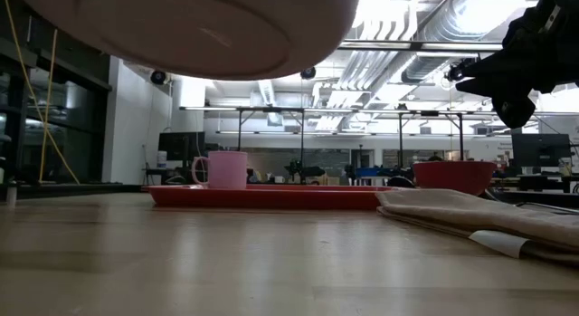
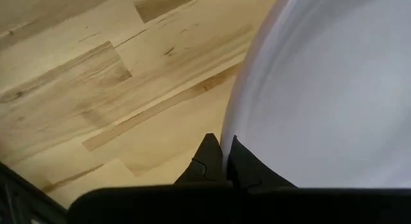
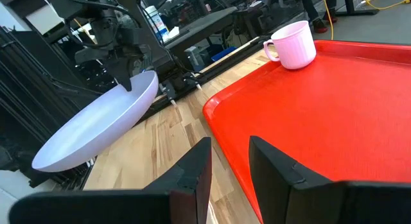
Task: Set up tray
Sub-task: Put the light blue plate on the tray
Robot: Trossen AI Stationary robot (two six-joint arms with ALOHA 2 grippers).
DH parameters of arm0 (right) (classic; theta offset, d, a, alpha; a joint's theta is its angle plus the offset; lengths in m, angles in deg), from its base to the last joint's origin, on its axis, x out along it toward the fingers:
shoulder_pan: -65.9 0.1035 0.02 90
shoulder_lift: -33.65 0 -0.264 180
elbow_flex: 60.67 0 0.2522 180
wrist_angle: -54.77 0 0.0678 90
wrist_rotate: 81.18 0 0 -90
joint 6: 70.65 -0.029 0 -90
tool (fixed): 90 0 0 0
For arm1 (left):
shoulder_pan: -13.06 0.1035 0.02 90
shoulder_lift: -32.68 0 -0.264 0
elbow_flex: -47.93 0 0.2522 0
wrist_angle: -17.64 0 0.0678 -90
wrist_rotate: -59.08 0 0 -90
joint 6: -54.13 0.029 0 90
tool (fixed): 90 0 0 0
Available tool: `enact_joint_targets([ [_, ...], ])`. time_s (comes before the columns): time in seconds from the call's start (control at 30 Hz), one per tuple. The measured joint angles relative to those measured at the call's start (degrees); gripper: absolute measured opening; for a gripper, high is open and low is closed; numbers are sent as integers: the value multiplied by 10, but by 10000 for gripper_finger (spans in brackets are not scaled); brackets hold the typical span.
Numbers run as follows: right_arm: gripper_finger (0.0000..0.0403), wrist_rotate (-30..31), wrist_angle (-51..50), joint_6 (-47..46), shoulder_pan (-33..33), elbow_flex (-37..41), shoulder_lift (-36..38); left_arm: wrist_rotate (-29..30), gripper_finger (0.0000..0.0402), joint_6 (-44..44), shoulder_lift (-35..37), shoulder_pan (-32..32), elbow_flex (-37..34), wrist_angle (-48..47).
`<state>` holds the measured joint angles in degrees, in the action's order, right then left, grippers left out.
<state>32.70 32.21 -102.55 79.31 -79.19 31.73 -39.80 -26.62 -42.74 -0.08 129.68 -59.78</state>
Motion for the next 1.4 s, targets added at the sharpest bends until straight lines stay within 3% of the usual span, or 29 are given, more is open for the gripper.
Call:
enact_joint_targets([
  [0.77, 83, 2, 0, 0, 0, 0, 0, 107, 12, -185, 0, 0, 0, 6],
  [1.4, 83, 2, 1, 0, 0, 0, 0, 114, 12, -262, -17, 1, -1, 18],
])
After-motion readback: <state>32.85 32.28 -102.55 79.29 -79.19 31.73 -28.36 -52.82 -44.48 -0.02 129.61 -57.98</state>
